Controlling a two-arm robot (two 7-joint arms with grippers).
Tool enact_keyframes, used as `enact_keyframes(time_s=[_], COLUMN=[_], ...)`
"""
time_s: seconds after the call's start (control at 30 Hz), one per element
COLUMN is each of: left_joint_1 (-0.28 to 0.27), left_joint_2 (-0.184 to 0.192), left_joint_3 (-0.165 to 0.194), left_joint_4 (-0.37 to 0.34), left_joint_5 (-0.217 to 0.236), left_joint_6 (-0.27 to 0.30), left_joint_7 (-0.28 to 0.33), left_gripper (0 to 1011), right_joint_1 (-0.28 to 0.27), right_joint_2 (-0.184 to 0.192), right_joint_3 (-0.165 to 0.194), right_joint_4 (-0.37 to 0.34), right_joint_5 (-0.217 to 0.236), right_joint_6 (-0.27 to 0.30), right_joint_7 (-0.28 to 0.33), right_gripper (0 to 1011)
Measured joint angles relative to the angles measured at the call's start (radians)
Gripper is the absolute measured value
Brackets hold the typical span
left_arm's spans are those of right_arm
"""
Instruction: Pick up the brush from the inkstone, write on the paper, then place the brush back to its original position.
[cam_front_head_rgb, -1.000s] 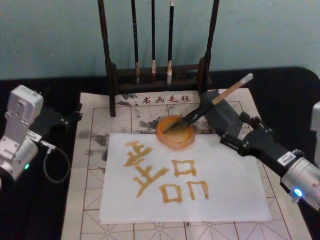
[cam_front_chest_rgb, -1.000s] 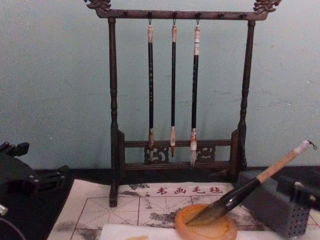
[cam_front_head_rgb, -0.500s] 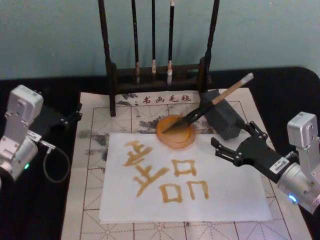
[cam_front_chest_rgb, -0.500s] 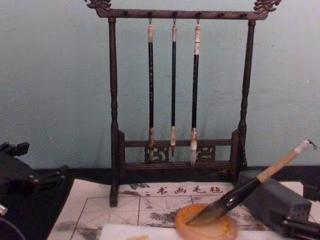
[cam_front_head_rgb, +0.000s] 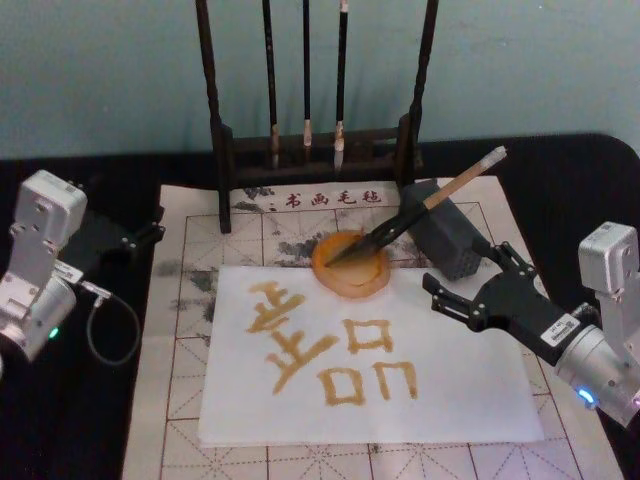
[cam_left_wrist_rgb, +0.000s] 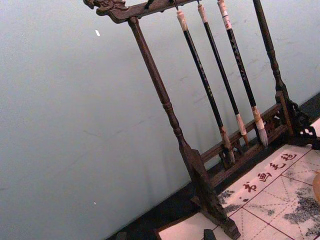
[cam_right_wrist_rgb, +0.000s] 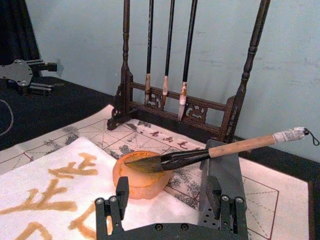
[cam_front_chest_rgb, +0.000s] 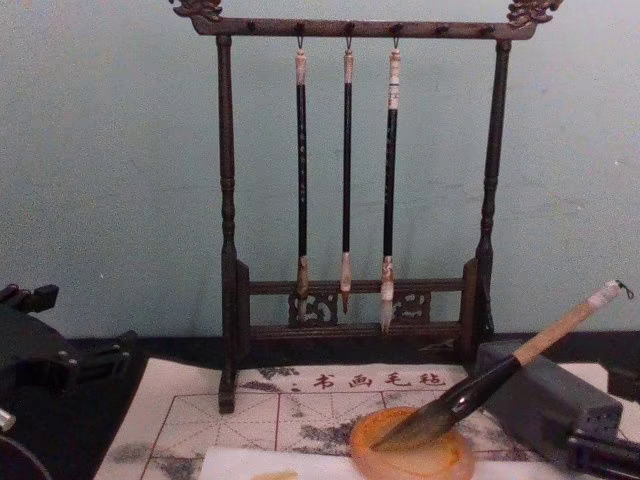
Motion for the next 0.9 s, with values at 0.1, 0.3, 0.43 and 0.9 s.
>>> enact_keyframes(time_s=[0.1, 0.3, 0.43, 0.9], left_joint_1=[0.000, 0.000, 0.000, 0.000], left_joint_2=[0.000, 0.000, 0.000, 0.000], left_joint_3=[0.000, 0.000, 0.000, 0.000], left_joint_4=[0.000, 0.000, 0.000, 0.000], left_joint_5=[0.000, 0.000, 0.000, 0.000], left_joint_6=[0.000, 0.000, 0.000, 0.000], left_joint_7=[0.000, 0.000, 0.000, 0.000], left_gripper=[1001, 1001, 1001, 1001], right_joint_1=[0.000, -0.001, -0.001, -0.001], right_joint_2=[0.000, 0.001, 0.001, 0.001], right_joint_3=[0.000, 0.001, 0.001, 0.002], right_joint_4=[0.000, -0.001, -0.001, -0.002], right_joint_5=[0.002, 0.005, 0.006, 0.008], right_joint_6=[0.000, 0.000, 0.001, 0.001], right_joint_7=[0.001, 0.001, 0.002, 0.002], right_gripper=[1000, 1000, 1000, 1000])
